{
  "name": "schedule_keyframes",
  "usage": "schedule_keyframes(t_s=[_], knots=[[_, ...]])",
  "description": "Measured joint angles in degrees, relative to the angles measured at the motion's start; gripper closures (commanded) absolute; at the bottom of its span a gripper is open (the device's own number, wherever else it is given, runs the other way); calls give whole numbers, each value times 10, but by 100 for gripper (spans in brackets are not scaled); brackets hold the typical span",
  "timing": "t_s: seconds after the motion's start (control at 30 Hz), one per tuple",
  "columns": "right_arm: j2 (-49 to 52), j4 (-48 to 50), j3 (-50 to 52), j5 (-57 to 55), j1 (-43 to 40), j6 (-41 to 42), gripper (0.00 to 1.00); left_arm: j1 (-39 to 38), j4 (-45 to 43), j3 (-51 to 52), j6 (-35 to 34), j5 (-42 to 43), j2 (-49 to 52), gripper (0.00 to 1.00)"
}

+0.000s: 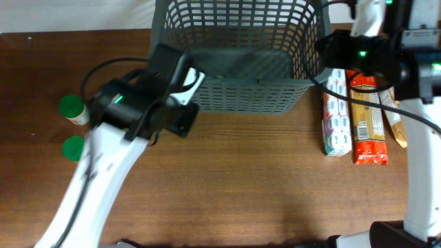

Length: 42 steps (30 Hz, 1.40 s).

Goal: Pack container

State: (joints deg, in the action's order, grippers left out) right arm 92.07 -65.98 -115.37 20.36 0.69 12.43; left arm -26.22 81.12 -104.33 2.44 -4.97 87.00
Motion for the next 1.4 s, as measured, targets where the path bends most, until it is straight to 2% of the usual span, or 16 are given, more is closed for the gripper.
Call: schedule_keyframes(t_s=[0.17, 0.4, 0.6, 0.73, 1.03, 1.4], knots=[[10, 5, -3, -80, -41, 25, 96, 12, -5, 0, -37, -40, -81, 94], [91, 16, -3, -122, -92, 48, 96, 86, -5, 0, -55, -70, -142, 94], [189, 43, -3, -45, -85, 57, 96, 118, 16, 0, -58, -75, -144, 94], [220, 60, -2, 6, -71, 59, 96, 121, 28, 0, -58, -75, -144, 94], [222, 71, -1, 42, -58, 58, 96, 121, 39, 0, -60, -75, -144, 94], [207, 4, -1, 53, -96, 54, 96, 121, 28, 0, -60, -75, -141, 94]])
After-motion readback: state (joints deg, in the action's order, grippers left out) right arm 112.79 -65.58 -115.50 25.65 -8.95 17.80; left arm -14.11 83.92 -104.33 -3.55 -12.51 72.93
